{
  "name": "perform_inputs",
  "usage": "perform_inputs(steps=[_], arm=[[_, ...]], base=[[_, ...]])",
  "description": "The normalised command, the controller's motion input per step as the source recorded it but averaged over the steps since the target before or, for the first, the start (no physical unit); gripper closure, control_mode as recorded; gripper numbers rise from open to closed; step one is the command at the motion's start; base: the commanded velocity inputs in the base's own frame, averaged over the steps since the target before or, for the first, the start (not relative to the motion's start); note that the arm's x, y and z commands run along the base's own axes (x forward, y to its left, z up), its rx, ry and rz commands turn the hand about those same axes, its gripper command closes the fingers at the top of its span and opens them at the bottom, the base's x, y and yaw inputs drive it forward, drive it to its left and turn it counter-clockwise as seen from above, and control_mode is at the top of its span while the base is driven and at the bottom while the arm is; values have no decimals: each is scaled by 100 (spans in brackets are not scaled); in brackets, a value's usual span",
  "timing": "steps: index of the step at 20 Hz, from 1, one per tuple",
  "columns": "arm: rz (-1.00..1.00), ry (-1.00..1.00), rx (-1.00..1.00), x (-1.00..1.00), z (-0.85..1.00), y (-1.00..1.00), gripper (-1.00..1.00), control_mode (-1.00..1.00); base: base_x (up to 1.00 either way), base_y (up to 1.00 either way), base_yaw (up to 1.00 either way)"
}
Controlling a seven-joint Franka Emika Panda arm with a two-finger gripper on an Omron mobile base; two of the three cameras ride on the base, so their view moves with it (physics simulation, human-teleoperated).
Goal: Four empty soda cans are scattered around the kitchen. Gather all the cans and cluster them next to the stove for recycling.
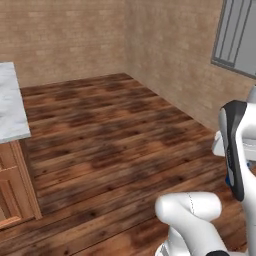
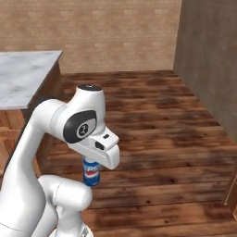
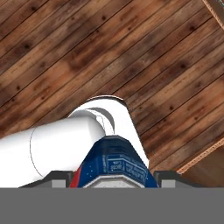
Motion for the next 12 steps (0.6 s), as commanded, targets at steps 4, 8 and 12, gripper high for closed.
perform_inputs(steps=[4,8,12], arm=[[0,0,0,0,0,0,100,100],[0,0,0,0,0,0,100,100],[0,0,0,0,0,0,100,100]], base=[[41,84,3],[54,89,3],[5,86,4]])
